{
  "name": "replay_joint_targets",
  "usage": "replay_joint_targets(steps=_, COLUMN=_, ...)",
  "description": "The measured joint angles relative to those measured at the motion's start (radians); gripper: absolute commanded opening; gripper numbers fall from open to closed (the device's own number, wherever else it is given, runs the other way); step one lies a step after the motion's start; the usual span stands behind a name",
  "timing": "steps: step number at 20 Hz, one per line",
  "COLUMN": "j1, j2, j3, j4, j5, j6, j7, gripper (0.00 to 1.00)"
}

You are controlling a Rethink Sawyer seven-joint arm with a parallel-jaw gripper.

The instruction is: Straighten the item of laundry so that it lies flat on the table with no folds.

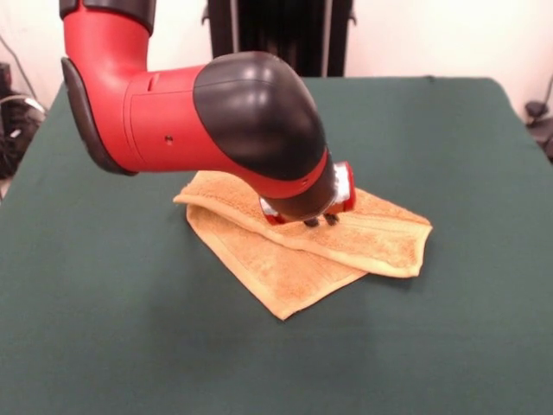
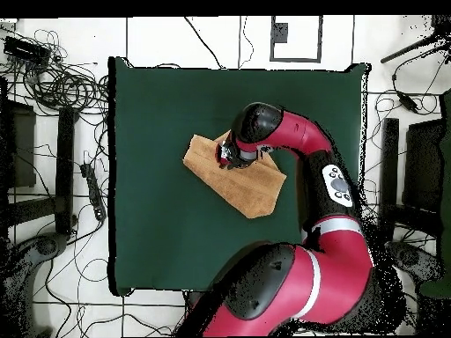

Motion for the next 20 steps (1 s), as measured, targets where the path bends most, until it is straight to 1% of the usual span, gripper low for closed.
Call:
replay_joint_targets(steps=3, j1=0.002, j2=-0.009, j3=-0.001, j4=0.006, j5=-0.008, j6=-0.005, j7=0.000, gripper=1.00)
replay_joint_targets(steps=11, j1=-0.002, j2=-0.087, j3=-0.008, j4=0.027, j5=-0.124, j6=-0.133, j7=0.000, gripper=1.00)
replay_joint_targets(steps=14, j1=-0.007, j2=-0.099, j3=-0.009, j4=0.027, j5=-0.145, j6=-0.161, j7=0.000, gripper=1.00)
replay_joint_targets(steps=20, j1=-0.013, j2=-0.120, j3=-0.012, j4=0.027, j5=-0.185, j6=-0.179, j7=0.000, gripper=1.00)
